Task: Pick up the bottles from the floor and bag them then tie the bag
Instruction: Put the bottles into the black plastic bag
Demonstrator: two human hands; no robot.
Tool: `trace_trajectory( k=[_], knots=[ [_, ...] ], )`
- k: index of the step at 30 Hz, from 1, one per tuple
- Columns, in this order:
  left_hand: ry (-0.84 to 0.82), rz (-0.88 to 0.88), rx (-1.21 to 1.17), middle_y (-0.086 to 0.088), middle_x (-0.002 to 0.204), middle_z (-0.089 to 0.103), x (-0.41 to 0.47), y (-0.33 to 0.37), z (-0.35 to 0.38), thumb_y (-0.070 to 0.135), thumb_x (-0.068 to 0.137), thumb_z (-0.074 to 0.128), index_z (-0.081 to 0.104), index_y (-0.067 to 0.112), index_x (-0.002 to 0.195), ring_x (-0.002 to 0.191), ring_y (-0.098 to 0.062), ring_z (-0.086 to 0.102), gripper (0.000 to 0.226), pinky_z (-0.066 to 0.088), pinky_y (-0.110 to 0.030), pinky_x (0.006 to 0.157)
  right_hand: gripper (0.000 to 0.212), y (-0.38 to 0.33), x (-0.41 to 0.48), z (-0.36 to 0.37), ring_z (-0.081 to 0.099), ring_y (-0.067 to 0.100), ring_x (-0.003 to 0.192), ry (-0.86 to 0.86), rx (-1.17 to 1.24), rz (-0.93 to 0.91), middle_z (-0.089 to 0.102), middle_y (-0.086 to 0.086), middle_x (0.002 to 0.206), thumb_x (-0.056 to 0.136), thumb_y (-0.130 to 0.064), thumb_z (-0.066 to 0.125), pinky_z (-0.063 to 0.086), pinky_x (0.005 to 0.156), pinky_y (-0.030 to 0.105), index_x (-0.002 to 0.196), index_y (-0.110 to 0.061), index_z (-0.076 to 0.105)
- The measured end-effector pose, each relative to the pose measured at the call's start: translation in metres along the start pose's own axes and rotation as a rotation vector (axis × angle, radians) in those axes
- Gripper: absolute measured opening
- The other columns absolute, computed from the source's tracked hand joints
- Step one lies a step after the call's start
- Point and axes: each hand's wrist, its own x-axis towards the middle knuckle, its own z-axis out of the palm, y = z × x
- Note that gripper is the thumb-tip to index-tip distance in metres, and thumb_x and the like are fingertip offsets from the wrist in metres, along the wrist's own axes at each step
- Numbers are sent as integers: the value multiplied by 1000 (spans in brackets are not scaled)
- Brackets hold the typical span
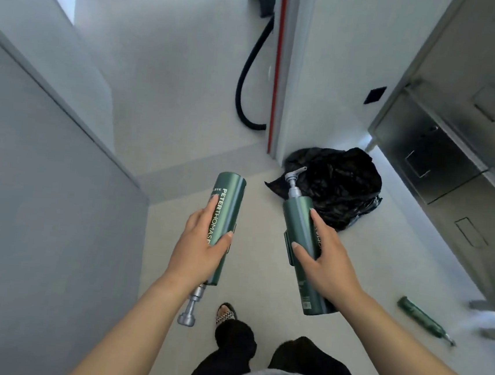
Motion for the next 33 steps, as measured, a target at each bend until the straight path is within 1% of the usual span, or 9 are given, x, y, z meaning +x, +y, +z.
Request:
trace_trajectory(
  k=[5,10,14,19,22,24,28,31,33],
  knots=[
    [-151,100,13,-1,137,39,65,12,7,33,89,57,11,43,146,103,-1,38,74,30,-21,86,75,-5,26,-8,35,-1,106,114,14,105,38,-4,141,86,-39,59,30,89,19,147,-37,15],
    [-295,229,37,-1,138,40,121,51,46,32,88,58,12,40,147,106,1,34,75,29,-19,89,74,18,42,-44,37,0,109,233,-1,224,39,-4,141,86,-41,58,29,91,19,146,-38,15],
    [-364,315,46,2,139,40,165,90,87,32,88,58,12,39,147,106,3,32,75,29,-19,87,74,50,63,-80,37,0,103,306,5,309,42,-3,136,86,-40,59,31,87,20,146,-39,16],
    [-393,332,69,2,141,39,215,136,132,34,88,57,12,39,147,110,2,33,74,31,-21,88,74,94,107,-128,42,6,111,368,31,363,42,-2,138,85,-39,60,31,91,22,145,-39,18],
    [-399,321,76,-1,141,38,245,160,154,34,88,57,12,37,147,116,-8,42,74,33,-23,89,74,116,136,-153,41,4,112,378,33,359,42,-1,138,84,-40,60,30,92,21,145,-39,18],
    [-404,313,86,-3,142,38,266,175,167,34,89,57,12,36,148,121,-14,42,74,32,-23,90,74,127,157,-169,43,8,116,374,30,363,42,0,139,84,-39,61,30,92,21,145,-37,19],
    [-401,312,102,-3,141,37,312,199,189,33,88,57,14,34,148,122,-16,42,73,31,-23,91,74,143,200,-189,43,14,122,370,35,384,42,0,139,84,-39,61,30,93,22,145,-37,19],
    [-406,344,118,-3,139,39,350,208,205,34,87,59,16,32,148,116,-11,41,75,30,-22,90,74,153,233,-197,44,9,114,374,37,393,42,-1,138,84,-41,60,31,91,22,145,-40,18],
    [-430,352,132,-5,140,39,377,212,215,34,87,59,15,31,148,119,-14,41,75,29,-22,90,74,157,254,-201,41,5,106,376,23,408,42,0,136,85,-40,60,32,89,23,145,-39,17]
  ],
)
